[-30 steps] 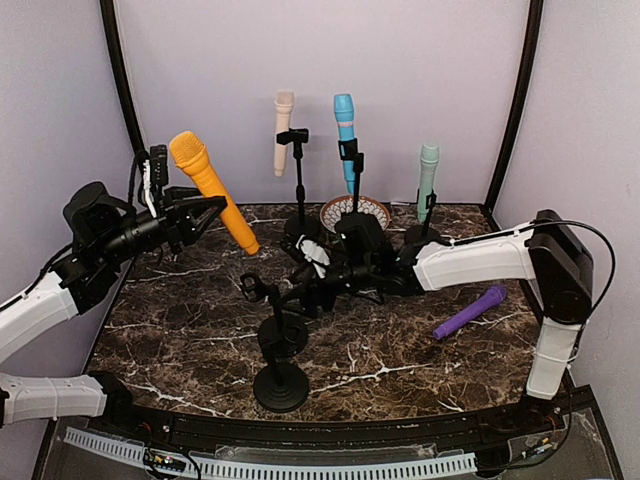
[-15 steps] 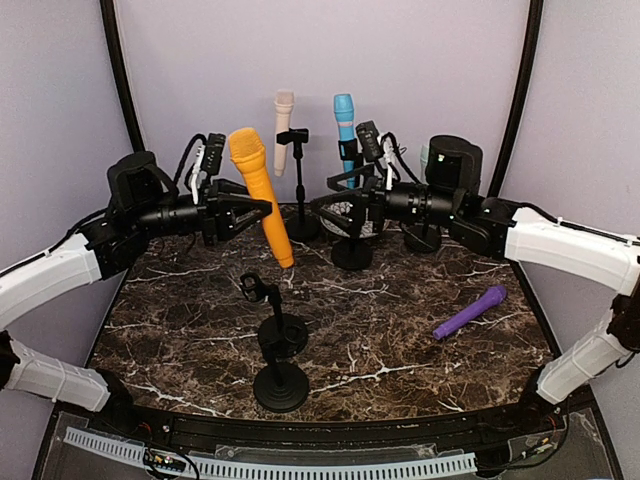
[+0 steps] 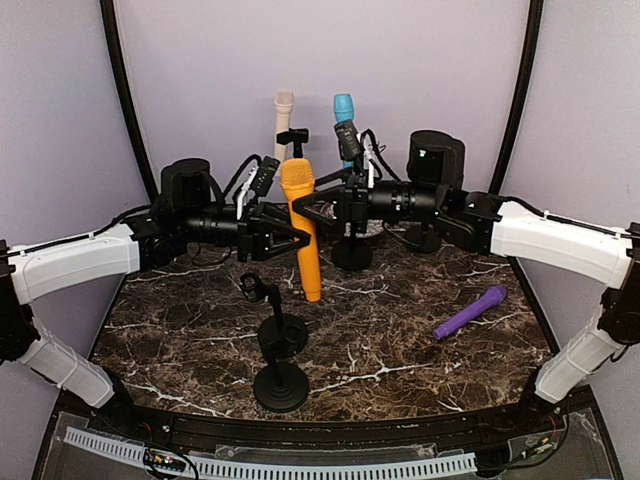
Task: Remove the microphone from the stand
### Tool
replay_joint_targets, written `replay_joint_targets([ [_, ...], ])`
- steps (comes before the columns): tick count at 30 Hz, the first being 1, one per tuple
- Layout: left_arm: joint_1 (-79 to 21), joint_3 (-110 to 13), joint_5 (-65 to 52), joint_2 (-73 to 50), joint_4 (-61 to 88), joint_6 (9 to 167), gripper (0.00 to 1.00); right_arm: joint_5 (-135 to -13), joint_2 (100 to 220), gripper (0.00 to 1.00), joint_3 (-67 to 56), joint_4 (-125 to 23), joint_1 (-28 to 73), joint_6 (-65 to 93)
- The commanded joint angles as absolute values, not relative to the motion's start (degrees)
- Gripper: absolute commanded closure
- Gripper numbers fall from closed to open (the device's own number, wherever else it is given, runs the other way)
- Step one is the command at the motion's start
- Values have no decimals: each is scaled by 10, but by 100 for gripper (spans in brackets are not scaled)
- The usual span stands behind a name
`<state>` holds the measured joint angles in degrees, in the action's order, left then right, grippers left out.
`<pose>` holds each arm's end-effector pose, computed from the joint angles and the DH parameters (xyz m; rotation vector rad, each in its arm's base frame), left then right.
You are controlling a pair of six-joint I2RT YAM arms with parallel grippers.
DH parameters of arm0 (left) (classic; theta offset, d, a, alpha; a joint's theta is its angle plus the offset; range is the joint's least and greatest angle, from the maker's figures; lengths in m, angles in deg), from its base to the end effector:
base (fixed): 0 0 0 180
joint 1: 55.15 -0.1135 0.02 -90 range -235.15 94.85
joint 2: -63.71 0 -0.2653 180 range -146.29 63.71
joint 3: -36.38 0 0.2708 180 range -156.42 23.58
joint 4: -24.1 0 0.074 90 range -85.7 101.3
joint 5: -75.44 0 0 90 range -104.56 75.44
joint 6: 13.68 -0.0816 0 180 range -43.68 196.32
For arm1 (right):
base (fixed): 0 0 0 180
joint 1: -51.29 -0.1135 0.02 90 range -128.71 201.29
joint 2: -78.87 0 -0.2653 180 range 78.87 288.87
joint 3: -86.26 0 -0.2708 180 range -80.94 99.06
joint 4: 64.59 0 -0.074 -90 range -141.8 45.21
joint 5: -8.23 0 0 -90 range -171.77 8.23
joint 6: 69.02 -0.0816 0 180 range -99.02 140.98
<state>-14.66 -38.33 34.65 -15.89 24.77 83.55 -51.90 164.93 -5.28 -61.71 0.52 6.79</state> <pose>0.2404 -0.2865 0.3420 1.1466 1.3823 -1.3131 0.2323 0.3488 0.3883 -0.9475 1.4531 1.2704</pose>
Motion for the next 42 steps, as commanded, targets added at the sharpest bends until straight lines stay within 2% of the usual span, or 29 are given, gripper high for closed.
replay_joint_targets([
  [1,-142,-402,373,-152,278,843,100,-494,1672,24,-28,-624,-1,58],
  [3,-143,-401,374,-154,278,844,100,-489,1678,35,-26,-624,-1,54],
  [5,-142,-401,376,-155,276,845,100,-489,1680,52,-29,-632,-1,44],
  [7,-142,-401,376,-156,273,843,100,-494,1677,64,-37,-647,-1,29],
  [9,-142,-401,372,-157,268,842,100,-495,1672,70,-44,-661,1,14],
  [11,-142,-400,363,-157,265,841,94,-504,1662,71,-51,-665,3,5],
  [12,-142,-399,351,-153,264,840,79,-514,1656,72,-55,-661,5,4],
  [13,-142,-398,342,-151,260,838,70,-533,1646,72,-59,-651,8,5],
  [14,-142,-398,322,-144,253,837,52,-556,1632,73,-64,-631,14,6],
  [16,-145,-396,284,-131,238,832,33,-599,1604,75,-79,-602,32,-1],
  [17,-151,-395,273,-126,233,832,25,-618,1588,76,-92,-590,44,-7],
  [19,-170,-392,253,-108,223,843,21,-672,1555,76,-132,-565,68,-19],
  [24,-262,-393,234,-64,173,875,17,-774,1499,76,-234,-520,142,-92],
  [30,-326,-425,197,-45,86,847,14,-809,1500,77,-362,-561,251,-224],
  [42,-347,-370,169,-28,108,830,12,-976,1587,73,-416,-551,297,-341],
])
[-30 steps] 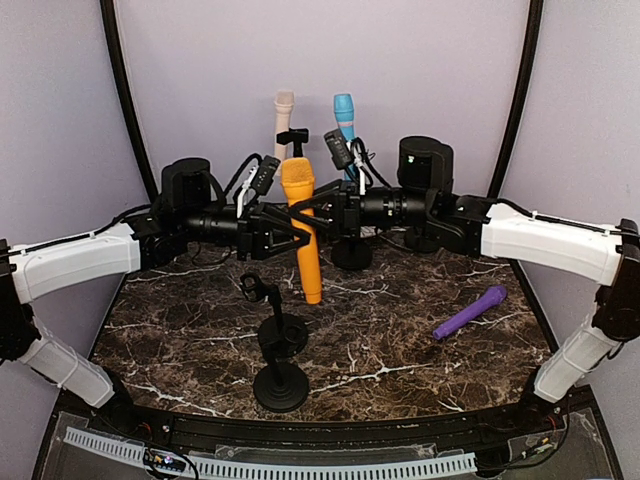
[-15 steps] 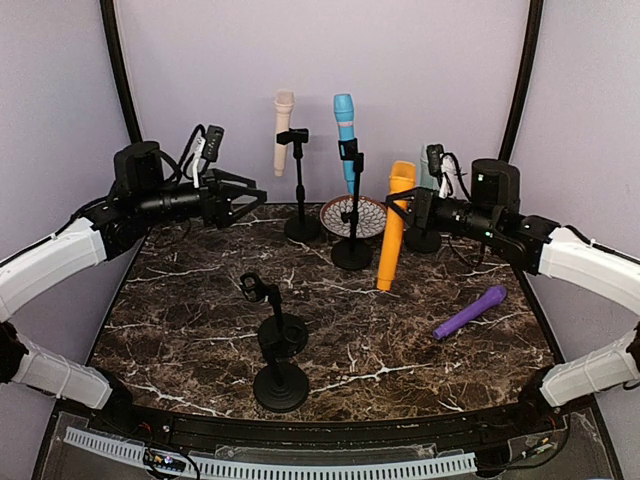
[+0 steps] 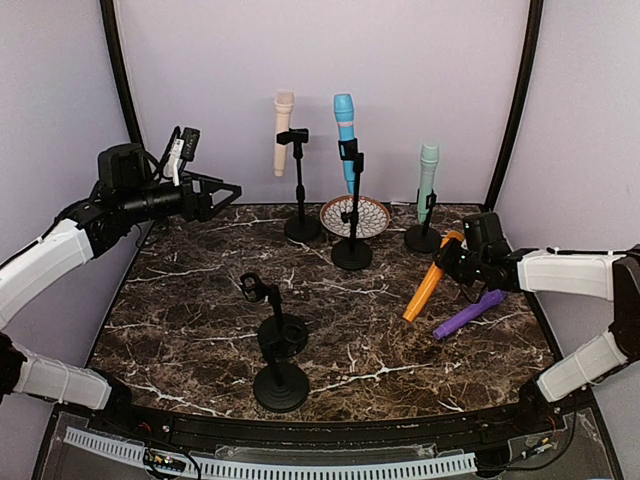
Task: Remove the microphone from the stand
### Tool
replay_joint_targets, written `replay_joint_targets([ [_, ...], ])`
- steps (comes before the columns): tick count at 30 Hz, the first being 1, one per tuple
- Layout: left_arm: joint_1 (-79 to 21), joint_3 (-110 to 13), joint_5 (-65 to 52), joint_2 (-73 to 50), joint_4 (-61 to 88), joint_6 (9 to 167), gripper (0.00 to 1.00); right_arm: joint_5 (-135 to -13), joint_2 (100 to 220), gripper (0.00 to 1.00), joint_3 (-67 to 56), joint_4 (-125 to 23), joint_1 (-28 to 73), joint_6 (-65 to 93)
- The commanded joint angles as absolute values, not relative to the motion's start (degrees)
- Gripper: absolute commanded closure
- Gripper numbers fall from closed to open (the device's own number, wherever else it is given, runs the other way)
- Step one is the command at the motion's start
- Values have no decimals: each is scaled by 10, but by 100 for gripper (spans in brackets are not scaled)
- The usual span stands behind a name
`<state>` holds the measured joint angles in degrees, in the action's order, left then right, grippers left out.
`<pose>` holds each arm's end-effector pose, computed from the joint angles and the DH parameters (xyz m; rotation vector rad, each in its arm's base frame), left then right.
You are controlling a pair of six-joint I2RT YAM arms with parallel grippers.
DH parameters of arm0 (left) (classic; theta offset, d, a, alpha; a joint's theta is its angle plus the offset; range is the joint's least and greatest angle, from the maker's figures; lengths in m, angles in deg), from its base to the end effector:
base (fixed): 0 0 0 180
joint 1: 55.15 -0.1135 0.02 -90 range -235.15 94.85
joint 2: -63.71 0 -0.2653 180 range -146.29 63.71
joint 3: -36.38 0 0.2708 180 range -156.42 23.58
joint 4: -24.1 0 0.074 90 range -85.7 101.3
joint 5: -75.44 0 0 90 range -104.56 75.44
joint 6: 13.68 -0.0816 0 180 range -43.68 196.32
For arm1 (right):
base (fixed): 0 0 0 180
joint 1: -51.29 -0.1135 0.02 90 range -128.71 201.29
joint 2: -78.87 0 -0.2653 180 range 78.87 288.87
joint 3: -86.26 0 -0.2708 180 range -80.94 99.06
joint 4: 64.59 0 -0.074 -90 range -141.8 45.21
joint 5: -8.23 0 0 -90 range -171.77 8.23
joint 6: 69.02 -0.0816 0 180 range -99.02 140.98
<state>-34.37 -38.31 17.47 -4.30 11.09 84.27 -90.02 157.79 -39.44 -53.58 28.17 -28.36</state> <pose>0.2950 -0.1582 0.3752 0.6170 1.6221 -0.8407 0.3182 0.1231 0.1709 0.5886 2.1617 0.5494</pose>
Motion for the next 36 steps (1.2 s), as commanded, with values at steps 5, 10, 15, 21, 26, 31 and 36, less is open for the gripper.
replay_joint_targets([
  [5,-350,-363,169,-30,110,829,12,-998,1625,72,-418,-534,309,-344],
  [10,-351,-359,167,-28,109,828,12,-1023,1659,69,-397,-512,312,-345],
  [15,-352,-357,165,-26,109,828,12,-1047,1685,54,-389,-486,315,-356],
  [21,-353,-356,162,-21,108,825,12,-1041,1702,40,-387,-492,319,-354],
  [26,-354,-356,157,-18,106,823,12,-1047,1675,28,-372,-478,321,-326],
  [31,-355,-351,143,-10,108,819,11,-1032,1593,13,-361,-523,321,-213],
  [36,-357,-345,137,-4,111,817,11,-872,1573,1,-305,-601,323,-29],
])
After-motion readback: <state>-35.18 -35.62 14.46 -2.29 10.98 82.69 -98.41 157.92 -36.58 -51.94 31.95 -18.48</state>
